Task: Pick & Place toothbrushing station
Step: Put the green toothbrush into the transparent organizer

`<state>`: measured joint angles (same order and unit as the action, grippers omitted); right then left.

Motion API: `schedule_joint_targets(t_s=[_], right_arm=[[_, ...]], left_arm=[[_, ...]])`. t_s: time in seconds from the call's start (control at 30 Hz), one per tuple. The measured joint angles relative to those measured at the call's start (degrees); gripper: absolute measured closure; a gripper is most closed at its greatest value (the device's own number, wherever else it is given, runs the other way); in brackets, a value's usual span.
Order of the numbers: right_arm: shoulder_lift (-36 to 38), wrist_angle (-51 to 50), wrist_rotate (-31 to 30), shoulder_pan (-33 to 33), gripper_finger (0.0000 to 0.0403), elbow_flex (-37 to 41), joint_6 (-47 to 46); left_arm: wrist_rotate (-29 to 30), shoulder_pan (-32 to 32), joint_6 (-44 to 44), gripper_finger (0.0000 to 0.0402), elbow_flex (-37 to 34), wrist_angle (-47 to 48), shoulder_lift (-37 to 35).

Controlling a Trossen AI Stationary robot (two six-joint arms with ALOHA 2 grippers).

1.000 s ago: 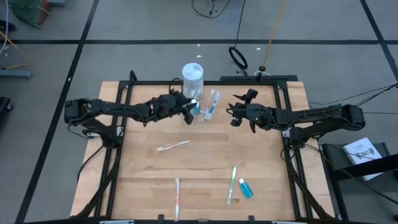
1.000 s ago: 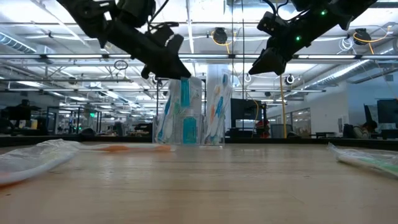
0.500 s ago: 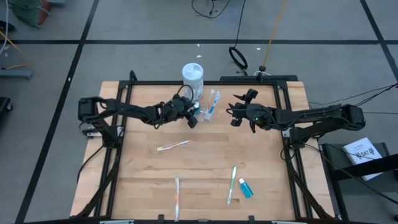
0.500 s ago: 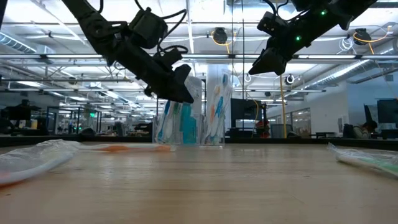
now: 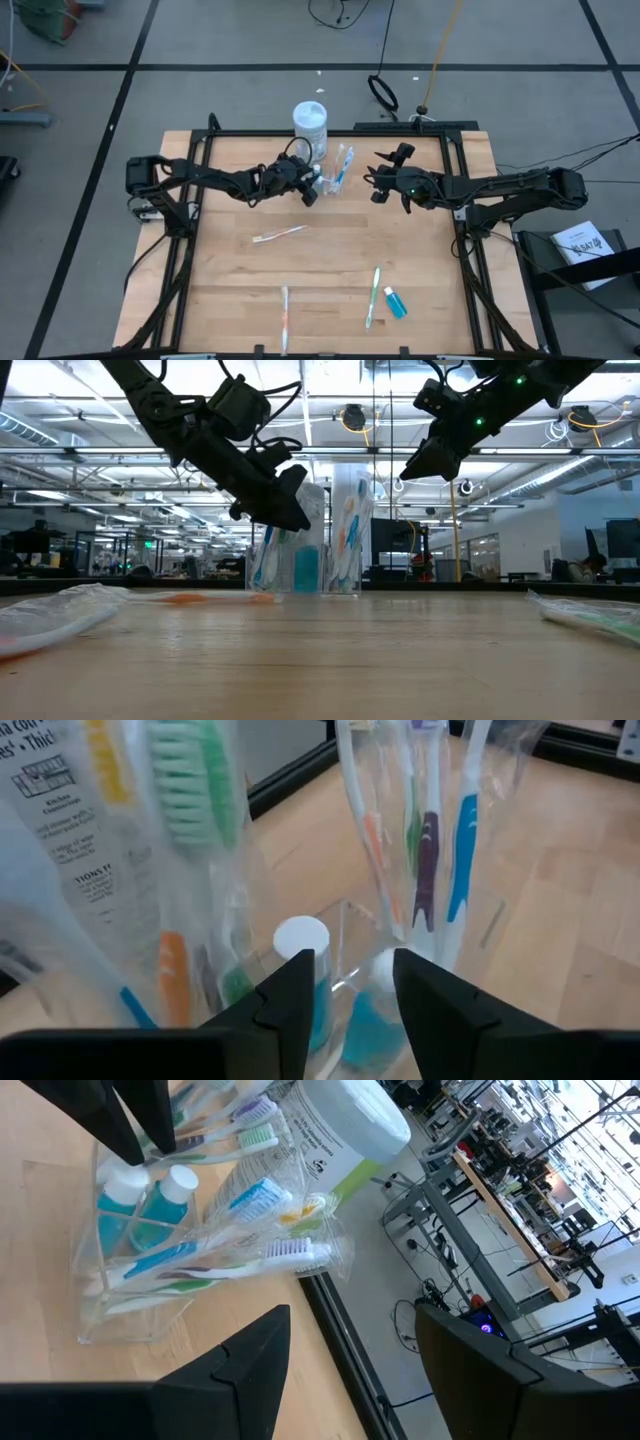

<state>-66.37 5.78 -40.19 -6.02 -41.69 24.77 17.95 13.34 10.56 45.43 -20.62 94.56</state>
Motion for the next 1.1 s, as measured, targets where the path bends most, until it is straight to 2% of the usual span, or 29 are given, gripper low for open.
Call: schedule_joint_targets(t_s=[0.47, 0.8, 1.1], right_arm=[[0.0, 0.0, 0.0, 0.0, 0.0195, 0.0, 0.0], [0.0, 0.0, 0.0, 0.0, 0.0195, 0.0, -1.0], [0.0, -2.0, 0.0, 0.0, 0.0195, 0.0, -9.2]], left_arm=[[-1.4, 0.0, 4.1, 0.024, 0.0, -0.4, -1.3], [-10.2, -1.9, 2.1, 0.024, 0.0, 6.5, -14.7], [-10.5, -4.5, -3.4, 0.024, 0.0, 14.9, -21.9]])
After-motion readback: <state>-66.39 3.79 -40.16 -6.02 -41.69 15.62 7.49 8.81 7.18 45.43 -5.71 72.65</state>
